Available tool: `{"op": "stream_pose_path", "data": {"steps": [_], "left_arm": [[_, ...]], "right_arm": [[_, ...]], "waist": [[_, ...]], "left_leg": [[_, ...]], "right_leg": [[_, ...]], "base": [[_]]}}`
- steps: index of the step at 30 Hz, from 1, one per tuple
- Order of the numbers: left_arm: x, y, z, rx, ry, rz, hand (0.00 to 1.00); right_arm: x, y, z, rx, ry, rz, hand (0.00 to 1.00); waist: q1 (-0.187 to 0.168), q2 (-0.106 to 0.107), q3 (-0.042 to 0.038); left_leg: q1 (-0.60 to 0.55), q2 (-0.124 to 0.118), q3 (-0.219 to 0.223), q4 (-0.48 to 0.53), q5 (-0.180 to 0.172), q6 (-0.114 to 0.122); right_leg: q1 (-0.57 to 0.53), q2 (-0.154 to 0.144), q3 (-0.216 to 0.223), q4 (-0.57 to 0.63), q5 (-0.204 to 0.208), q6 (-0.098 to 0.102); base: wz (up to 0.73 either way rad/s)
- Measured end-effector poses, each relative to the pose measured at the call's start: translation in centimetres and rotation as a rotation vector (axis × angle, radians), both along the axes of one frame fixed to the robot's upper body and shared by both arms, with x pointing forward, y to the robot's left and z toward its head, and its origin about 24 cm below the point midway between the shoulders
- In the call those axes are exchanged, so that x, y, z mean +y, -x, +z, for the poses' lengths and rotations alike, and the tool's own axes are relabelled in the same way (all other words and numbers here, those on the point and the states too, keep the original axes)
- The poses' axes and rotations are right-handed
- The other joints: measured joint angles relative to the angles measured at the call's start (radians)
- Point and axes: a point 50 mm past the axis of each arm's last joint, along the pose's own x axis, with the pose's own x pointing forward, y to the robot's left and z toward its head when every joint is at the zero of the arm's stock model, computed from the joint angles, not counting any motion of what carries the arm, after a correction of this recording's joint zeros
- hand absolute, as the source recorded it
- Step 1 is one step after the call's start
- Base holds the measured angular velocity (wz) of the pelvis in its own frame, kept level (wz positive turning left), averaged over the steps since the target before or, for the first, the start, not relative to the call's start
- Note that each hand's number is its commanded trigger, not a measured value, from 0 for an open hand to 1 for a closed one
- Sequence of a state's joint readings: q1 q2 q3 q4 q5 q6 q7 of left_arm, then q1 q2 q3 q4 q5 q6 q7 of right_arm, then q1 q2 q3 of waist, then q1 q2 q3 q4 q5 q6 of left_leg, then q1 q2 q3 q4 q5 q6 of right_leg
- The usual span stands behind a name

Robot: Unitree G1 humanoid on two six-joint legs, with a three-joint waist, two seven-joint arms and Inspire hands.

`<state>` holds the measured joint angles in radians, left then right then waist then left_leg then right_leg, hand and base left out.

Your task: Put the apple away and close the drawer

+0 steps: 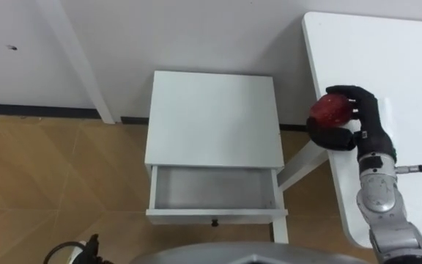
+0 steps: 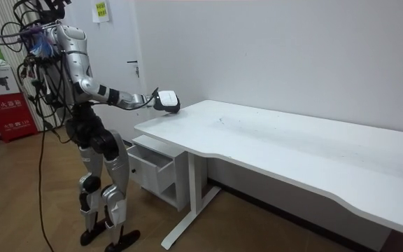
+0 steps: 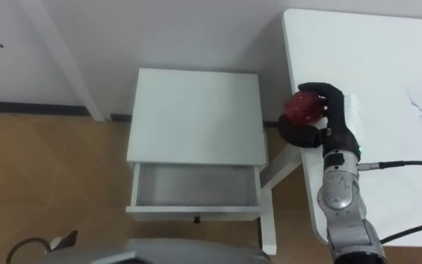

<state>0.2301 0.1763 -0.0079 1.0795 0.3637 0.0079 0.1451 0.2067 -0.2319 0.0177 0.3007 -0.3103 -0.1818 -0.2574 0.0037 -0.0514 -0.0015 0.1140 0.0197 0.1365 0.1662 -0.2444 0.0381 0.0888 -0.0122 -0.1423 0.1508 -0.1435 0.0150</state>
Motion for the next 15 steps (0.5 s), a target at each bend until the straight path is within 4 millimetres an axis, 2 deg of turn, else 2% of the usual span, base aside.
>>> {"op": "stream_pose_path", "data": {"steps": [15], "left_arm": [[-0.4, 0.1, -0.1, 0.025, 0.001, -0.047, 0.00]], "right_arm": [[1.1, -0.5, 0.3, 0.016, 0.093, 0.073, 1.00]], "waist": [[0.001, 0.002, -0.0006]], "left_leg": [[-0.003, 0.000, -0.005, 0.001, 0.001, -0.001]], "right_leg": [[-0.001, 0.001, 0.000, 0.000, 0.001, -0.001]], "base": [[0.00]]}}
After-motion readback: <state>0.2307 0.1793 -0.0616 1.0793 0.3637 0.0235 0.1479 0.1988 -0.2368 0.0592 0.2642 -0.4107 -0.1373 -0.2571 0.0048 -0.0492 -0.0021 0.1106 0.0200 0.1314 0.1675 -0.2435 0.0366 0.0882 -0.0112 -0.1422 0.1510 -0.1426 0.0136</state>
